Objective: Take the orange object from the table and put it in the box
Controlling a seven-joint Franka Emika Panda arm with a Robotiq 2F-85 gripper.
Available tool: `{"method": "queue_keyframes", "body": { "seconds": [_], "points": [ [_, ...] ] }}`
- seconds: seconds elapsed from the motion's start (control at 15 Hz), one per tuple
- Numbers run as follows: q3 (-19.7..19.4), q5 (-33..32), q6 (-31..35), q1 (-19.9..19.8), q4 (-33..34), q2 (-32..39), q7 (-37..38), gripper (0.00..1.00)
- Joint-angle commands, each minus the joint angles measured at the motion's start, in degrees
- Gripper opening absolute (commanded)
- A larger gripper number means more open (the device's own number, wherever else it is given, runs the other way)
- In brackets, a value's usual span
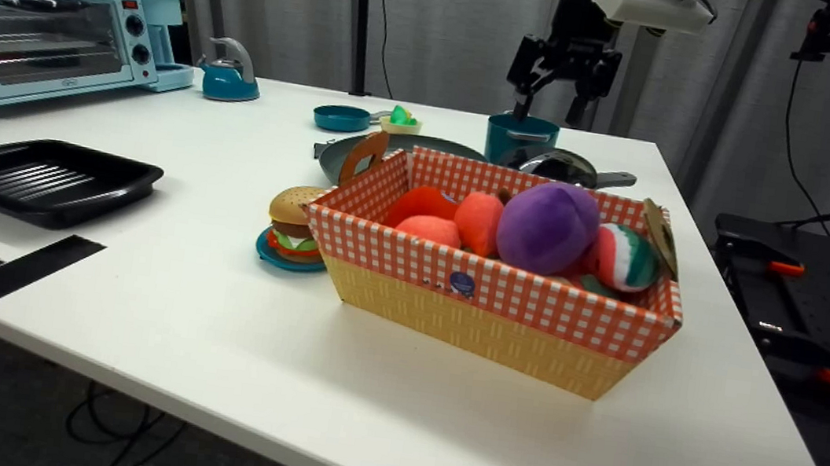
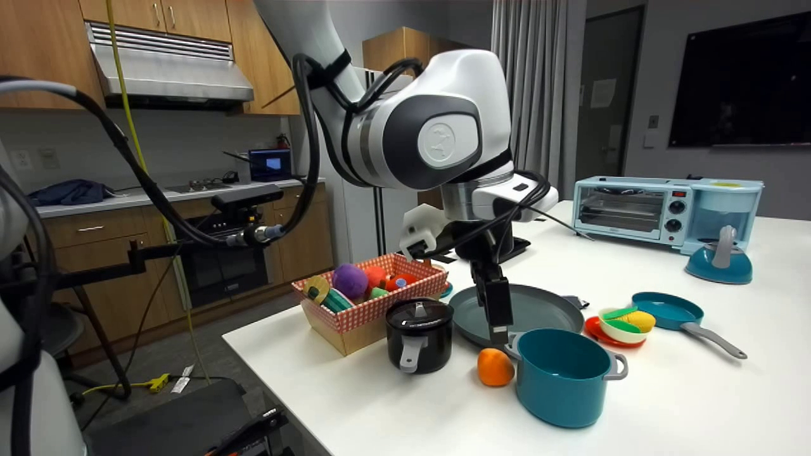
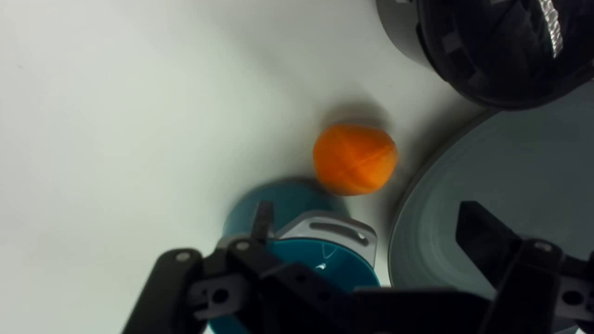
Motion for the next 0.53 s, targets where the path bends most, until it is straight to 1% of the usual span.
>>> {"method": "queue_keyframes", "body": {
  "seconds": [0.0, 0.13, 0.47],
  "points": [
    [0.4, 0.0, 0.2, -0.8, 0.1, 0.1, -0.1, 1.0],
    [0.2, -0.5, 0.4, -1.0, 0.2, 0.7, 0.2, 1.0],
    [0.0, 1.0, 0.8, -1.0, 0.6, 2.6, -1.0, 1.0]
  ]
}}
